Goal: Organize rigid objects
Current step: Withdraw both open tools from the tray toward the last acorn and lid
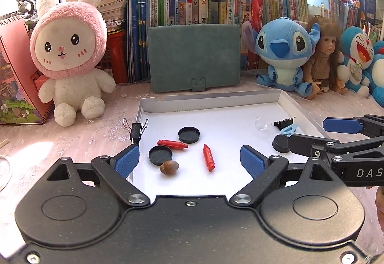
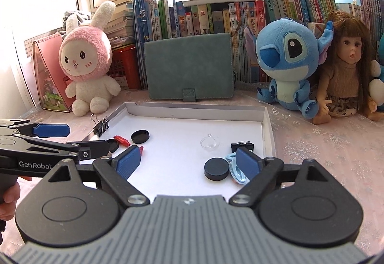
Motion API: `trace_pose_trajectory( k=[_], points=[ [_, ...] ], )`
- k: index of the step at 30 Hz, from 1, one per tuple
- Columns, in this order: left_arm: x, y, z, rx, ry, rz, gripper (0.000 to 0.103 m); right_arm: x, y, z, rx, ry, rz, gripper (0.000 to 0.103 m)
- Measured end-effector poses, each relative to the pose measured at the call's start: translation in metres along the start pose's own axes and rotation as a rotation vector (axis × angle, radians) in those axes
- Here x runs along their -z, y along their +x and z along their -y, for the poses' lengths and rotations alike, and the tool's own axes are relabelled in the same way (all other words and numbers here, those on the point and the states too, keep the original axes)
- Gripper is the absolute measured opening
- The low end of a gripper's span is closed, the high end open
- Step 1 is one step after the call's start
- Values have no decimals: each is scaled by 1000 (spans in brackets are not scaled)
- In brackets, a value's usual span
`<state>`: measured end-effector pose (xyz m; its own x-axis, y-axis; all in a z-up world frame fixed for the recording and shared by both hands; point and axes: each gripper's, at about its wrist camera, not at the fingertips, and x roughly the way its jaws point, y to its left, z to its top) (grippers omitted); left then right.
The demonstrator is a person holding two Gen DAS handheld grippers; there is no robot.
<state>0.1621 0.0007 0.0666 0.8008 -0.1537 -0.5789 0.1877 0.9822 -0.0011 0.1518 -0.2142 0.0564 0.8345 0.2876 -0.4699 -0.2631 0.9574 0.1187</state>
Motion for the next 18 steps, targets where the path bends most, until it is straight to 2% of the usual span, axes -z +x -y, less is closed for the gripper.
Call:
trace_pose_trajectory(
  k=[8,14,17,18],
  points=[
    [29,-32,5,38,45,-12,91,18,-37,-13,-25,-78,54,98],
    [50,-49,6,66,47,-38,91,38,-56,-23,-54,-137,50,98],
    [62,-56,5,66,49,-72,85,50,-63,-27,-62,-178,37,100],
    [65,-57,4,68,44,-81,81,54,-65,-27,-67,-191,32,101]
  ],
)
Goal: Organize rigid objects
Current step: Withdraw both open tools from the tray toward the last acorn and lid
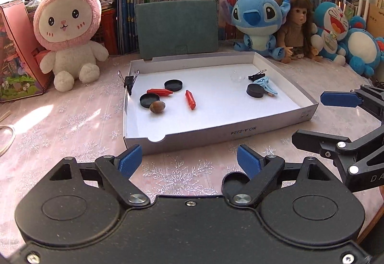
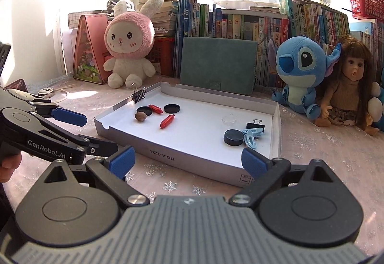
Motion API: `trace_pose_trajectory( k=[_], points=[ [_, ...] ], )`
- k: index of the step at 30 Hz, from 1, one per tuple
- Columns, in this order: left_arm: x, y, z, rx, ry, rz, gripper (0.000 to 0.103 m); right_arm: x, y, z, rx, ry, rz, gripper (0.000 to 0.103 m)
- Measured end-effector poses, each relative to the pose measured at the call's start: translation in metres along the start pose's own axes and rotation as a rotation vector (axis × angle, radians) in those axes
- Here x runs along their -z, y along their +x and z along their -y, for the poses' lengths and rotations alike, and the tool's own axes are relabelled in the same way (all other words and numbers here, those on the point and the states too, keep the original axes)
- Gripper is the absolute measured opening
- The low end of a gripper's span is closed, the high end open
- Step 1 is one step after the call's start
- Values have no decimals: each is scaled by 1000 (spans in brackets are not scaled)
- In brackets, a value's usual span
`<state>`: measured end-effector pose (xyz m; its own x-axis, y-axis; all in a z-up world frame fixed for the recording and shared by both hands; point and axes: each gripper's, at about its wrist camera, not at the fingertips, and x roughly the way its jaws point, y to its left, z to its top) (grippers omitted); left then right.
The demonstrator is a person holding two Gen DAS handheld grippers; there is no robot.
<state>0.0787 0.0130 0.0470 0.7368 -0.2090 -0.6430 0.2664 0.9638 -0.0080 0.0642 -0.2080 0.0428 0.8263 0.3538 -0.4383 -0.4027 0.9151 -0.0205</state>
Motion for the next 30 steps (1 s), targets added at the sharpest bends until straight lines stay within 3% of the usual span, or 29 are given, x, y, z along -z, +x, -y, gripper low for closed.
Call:
trace_pose_trajectory(
  k=[7,13,30],
  points=[
    [21,-10,-5,33,5,-58,64,23,-6,-11,-67,-38,-51,102],
    [35,-8,5,77,41,-99,48,35,-4,-26,-65,-101,-68,102],
    [32,10,30,97,49,-49,44,51,-7,-41,-59,-166,-117,95]
  ],
)
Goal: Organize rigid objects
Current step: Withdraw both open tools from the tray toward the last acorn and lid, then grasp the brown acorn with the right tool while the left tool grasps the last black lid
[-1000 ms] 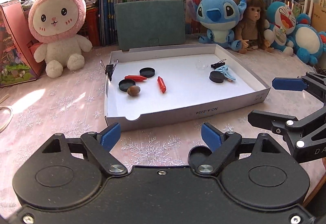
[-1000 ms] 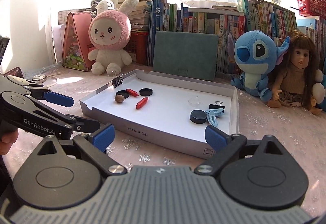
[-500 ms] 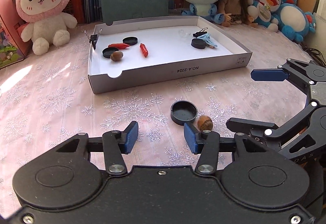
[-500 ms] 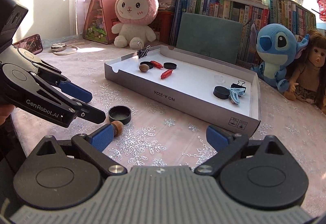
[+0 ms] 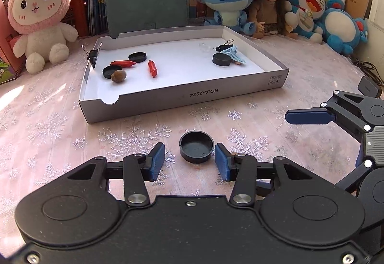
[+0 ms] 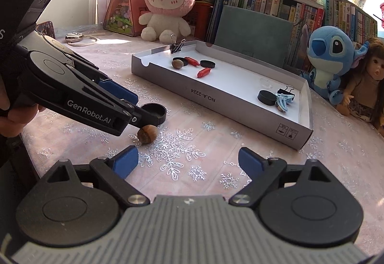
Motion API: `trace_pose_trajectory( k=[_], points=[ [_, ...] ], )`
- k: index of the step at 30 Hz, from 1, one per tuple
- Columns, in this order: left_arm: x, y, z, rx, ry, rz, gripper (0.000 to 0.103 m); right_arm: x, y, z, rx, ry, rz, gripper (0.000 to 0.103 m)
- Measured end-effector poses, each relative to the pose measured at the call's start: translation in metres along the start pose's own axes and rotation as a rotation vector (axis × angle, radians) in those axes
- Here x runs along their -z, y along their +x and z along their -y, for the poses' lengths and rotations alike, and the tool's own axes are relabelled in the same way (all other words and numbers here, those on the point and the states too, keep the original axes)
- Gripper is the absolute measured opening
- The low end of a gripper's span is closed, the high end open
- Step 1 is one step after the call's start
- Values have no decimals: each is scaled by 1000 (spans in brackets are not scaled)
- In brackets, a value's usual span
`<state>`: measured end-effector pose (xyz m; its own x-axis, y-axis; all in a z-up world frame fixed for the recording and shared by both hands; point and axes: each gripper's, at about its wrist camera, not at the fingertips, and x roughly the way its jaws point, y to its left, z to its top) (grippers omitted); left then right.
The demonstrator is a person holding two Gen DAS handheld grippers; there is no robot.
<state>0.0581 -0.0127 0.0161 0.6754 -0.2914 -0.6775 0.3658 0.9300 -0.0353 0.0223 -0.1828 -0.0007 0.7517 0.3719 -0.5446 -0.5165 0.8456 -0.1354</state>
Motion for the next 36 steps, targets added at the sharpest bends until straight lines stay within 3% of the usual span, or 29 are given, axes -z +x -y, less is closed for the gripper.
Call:
trace_pose_trajectory(
  k=[2,5,16,22,24,25,29,33,36],
  points=[
    [-1,3,1,-26,-1,10,44,0,2,-2,-7,6,3,94],
    [-1,6,-1,-48,-4,6,31,1,4,-6,-22,21,8,90],
    [8,-5,-25,-93,-76,12,30,-1,15,-19,-14,91,48,72],
    [15,-8,-27,-145,-103,32,31,1,12,-25,-5,106,75,48],
    [16,-8,-24,-160,-94,38,31,1,10,-26,-10,113,78,31],
    [18,-8,-22,-167,-87,43,31,1,9,-26,-10,113,79,27],
    [20,-8,-19,-182,-87,58,32,2,7,-25,-7,124,80,25],
    [22,-7,-19,-223,-104,71,48,2,6,-22,13,145,83,25],
    [23,-7,-24,-215,-123,77,50,1,6,-18,23,165,86,25]
  ],
)
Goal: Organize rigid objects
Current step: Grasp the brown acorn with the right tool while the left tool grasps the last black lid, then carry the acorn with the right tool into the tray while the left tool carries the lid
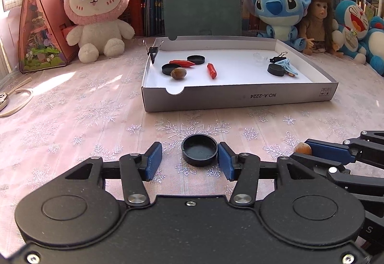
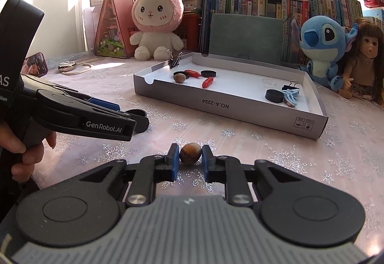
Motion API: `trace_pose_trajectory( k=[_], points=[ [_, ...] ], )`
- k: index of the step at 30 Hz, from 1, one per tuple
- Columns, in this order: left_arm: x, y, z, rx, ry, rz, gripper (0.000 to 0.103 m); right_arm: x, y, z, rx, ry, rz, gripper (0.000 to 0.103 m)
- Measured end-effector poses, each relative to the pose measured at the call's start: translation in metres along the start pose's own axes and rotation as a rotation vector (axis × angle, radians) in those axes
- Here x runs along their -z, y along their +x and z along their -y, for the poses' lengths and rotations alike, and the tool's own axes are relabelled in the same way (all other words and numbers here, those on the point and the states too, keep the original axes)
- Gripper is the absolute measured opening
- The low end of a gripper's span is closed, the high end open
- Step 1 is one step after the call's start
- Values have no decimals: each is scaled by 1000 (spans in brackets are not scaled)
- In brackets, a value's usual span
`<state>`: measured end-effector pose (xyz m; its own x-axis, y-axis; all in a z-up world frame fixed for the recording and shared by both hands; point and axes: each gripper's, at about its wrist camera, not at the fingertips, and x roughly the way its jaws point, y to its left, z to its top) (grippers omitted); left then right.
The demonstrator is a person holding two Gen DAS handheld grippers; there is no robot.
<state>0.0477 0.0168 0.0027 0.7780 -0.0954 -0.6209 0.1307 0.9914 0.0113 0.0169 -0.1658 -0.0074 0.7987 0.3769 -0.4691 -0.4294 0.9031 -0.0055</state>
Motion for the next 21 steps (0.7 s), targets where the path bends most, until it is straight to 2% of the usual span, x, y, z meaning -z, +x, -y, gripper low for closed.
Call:
trace_pose_trajectory(
  k=[5,6,7,14,21],
  points=[
    [-1,1,0,-7,-8,6,50,-1,1,4,23,22,8,25],
    [-1,1,0,-1,-9,9,42,-2,1,5,27,26,9,25],
    [-1,1,0,11,-13,13,30,-3,1,5,32,29,9,25],
    [-9,0,1,38,-35,5,30,-12,2,14,58,58,22,24],
    [-38,-7,0,45,-30,61,30,-35,6,31,104,88,43,24]
  ],
)
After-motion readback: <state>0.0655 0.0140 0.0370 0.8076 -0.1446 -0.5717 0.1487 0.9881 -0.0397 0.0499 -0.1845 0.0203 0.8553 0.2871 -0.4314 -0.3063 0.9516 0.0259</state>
